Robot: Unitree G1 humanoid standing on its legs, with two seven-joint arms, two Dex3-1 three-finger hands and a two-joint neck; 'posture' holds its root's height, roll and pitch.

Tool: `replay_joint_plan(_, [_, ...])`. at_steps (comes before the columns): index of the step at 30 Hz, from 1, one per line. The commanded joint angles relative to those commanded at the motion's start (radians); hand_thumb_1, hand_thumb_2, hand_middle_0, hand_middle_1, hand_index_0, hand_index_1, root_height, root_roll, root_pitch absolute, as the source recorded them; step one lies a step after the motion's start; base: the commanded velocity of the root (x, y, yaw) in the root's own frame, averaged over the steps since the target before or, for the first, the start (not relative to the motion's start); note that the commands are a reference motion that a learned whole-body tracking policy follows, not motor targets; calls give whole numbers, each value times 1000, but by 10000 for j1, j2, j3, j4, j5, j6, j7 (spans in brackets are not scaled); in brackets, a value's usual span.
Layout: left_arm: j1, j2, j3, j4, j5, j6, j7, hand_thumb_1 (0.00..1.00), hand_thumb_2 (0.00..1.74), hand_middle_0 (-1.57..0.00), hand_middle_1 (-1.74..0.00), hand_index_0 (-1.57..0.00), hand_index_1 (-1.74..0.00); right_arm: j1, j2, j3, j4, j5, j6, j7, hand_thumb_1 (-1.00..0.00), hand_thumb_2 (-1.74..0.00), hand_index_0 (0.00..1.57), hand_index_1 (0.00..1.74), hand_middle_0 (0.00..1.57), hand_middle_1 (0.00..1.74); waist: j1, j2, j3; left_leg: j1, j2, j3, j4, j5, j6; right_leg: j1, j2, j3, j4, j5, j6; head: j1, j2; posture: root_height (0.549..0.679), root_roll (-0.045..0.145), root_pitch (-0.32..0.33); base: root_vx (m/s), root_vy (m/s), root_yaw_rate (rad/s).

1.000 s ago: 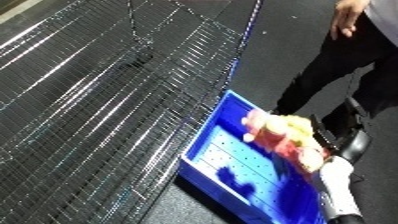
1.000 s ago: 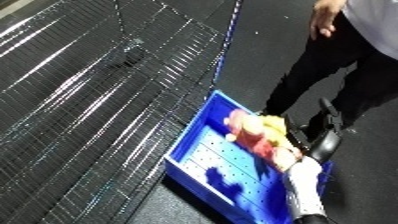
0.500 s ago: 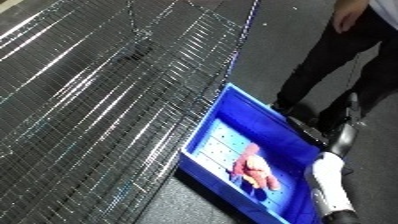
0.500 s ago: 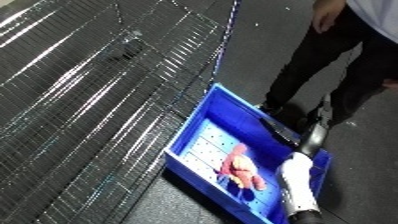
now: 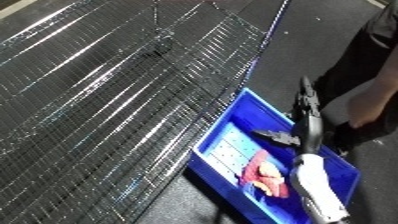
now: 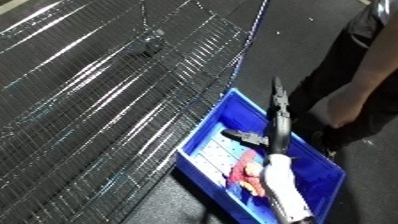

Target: Pick up the object and place it into the box

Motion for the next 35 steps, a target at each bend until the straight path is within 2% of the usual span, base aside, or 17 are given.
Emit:
replay_joint_plan(7, [150,-185,54,56,-235,161,45,1000,1740,-1570,-1740,-1570,-1740,-407,563,1444,-181,677,236,913,0,0,0,0,0,0,578,-217,89,-141,-36,-257,121,20,19,20,25,-94,140,-60,-5,-1170,180,647,68,-153,-16,-19,139])
replay_joint_plan(11, [178,-254,83,-27,-291,241,108,1000,1740,-1570,-1740,-1570,-1740,-783,724,2307,-201,776,454,1289,0,0,0,0,0,0,919,-318,114,-247,-73,-410,204,22,30,-5,8,-153,236,-107,-1,-2241,322,645,65,-156,-17,-12,125])
replay_joint_plan(17, [112,-240,162,-160,-134,223,199,1000,1740,-1570,-1740,-1570,-1740,-1194,690,3344,-392,443,723,1690,0,0,0,0,0,0,1308,-420,151,-357,-107,-546,323,7,43,-66,-55,-254,416,-168,3,-3794,477,642,61,-160,-4,-3,113])
replay_joint_plan(25, [-140,-149,310,-197,45,134,277,1000,1740,-1570,-1740,-1570,-1740,-1446,547,4043,-469,68,905,1988,0,0,0,0,0,0,1628,-535,220,-425,-137,-661,390,-23,62,-126,-98,-336,568,-216,22,-5575,547,641,58,-160,6,-1,70])
replay_joint_plan(35, [-269,-63,430,-255,248,176,164,1000,1740,-1570,-1740,-1570,-1740,-1401,334,4348,-469,-534,1028,2202,0,0,0,0,0,0,1828,-661,307,-478,-156,-720,395,-76,104,-243,-131,-362,628,-244,51,-6570,848,640,57,-152,19,5,18])
